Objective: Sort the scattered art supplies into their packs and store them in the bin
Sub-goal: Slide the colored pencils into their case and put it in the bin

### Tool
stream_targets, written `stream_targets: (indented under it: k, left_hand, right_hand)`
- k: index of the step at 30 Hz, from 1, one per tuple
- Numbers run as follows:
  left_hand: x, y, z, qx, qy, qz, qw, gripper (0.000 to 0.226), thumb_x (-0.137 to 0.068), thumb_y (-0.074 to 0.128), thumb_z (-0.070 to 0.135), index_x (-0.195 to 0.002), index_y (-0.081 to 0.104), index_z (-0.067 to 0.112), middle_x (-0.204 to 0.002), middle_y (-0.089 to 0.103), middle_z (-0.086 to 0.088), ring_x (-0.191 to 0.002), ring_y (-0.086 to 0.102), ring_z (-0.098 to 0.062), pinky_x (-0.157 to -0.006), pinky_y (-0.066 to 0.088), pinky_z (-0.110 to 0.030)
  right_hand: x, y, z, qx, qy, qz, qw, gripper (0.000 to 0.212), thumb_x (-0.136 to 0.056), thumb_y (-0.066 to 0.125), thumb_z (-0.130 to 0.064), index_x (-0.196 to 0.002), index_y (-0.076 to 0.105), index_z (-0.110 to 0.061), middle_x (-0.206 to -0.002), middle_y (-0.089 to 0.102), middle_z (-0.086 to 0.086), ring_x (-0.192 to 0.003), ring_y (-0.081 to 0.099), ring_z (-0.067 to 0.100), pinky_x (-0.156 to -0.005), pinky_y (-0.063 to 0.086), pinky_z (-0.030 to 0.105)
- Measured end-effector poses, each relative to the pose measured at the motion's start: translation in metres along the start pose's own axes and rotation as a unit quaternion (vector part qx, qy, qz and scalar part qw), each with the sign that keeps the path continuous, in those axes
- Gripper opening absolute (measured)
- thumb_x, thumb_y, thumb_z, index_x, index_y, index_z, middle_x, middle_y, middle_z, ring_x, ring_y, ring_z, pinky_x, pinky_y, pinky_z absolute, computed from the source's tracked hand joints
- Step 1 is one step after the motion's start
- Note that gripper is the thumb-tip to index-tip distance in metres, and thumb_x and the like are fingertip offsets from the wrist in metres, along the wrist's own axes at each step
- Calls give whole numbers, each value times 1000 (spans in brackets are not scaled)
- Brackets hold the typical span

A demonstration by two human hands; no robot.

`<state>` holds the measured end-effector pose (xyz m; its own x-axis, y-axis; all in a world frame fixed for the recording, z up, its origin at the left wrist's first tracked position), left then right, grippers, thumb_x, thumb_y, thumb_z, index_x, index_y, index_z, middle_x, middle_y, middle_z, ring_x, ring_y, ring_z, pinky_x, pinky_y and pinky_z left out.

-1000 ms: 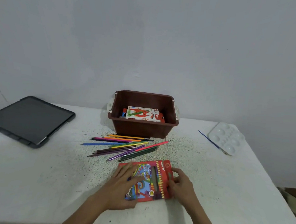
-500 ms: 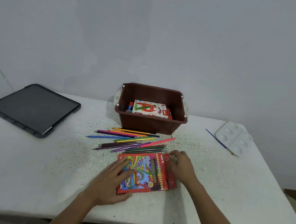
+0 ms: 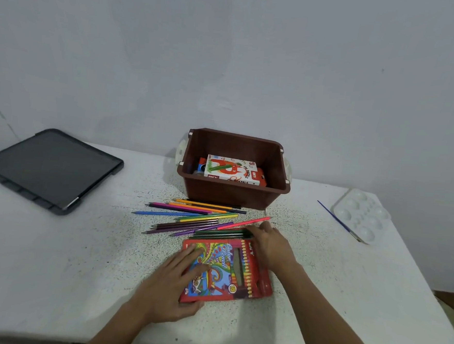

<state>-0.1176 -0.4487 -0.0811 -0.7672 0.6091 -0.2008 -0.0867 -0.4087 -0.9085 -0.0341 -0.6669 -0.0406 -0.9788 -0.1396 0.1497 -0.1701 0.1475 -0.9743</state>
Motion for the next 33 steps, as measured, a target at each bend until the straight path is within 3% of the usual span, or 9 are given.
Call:
stream_targets:
  k: [5, 11, 17, 22, 25, 30, 33]
  left_hand:
    - [1, 1, -3, -4, -4, -6, 1000, 70, -87, 47, 75, -146, 37, 39, -163, 20, 6, -152, 9, -15, -117, 16, -38]
    - [0, 2, -4, -7, -6, -9, 1000, 70, -87, 46, 75, -147, 36, 39, -163, 20, 6, -152, 8, -14, -119, 13, -37]
    - [1, 2, -4, 0, -8, -9, 1000, 69, -87, 45, 76, -146, 37, 40, -163, 18, 8, -152, 7, -13, -121, 22, -45]
    - [0, 0, -4, 5, -11, -5, 1000, 68, -87, 45, 76, -145, 37, 42, -163, 19, 9, -152, 9, -12, -117, 29, -49]
    - [0, 0, -3, 4, -6, -1, 1000, 68, -87, 47, 75, -144, 39, 40, -162, 22, 8, -151, 12, -14, -116, 31, -50]
    - [0, 0, -4, -2, -7, -1, 1000, 71, -87, 45, 75, -146, 37, 38, -163, 20, 7, -152, 8, -14, -118, 28, -47]
    - [0, -2, -3, -1, -4, 2, 1000, 70, -87, 46, 75, -146, 35, 38, -163, 20, 7, -152, 10, -14, -118, 28, -46]
  right_hand:
    - [-3, -1, -9, 30, 1, 25, 999, 37, -99, 46, -32, -134, 46, -19, -119, 53, 9, -105, 59, 29, -80, 50, 40]
    - [-5, -1, -12, 18, -16, 23, 999, 37, -99, 47, -28, -134, 47, -16, -122, 52, 10, -109, 57, 29, -84, 49, 39]
    - [-6, -4, -15, 19, -26, 31, 999, 35, -97, 49, -21, -131, 49, -13, -125, 52, 9, -111, 53, 30, -88, 47, 41]
    - [-3, -3, -19, 78, -75, 32, 994, 37, -96, 54, -27, -129, 51, -13, -130, 55, 9, -116, 52, 33, -91, 46, 44]
    - [2, 2, -20, 124, -104, 25, 986, 47, -89, 65, -41, -128, 52, -18, -131, 55, 11, -116, 54, 31, -92, 50, 46]
    - [18, -1, -13, 155, -151, 55, 975, 51, -67, 85, -43, -106, 59, -23, -104, 64, 3, -83, 64, 21, -65, 56, 34]
    - [31, -6, 3, 134, -150, 79, 976, 53, -65, 88, -39, -104, 57, -22, -96, 65, 0, -78, 61, 16, -61, 53, 28]
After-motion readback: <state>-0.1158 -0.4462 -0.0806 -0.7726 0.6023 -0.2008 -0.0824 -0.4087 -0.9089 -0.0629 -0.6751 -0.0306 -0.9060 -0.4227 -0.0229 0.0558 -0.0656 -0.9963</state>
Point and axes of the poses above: each hand's wrist, its own x-axis away from the middle knuckle, its own y-axis out of the palm, z = x × y, the point moved 9 cm from there along -x, towards the middle knuckle
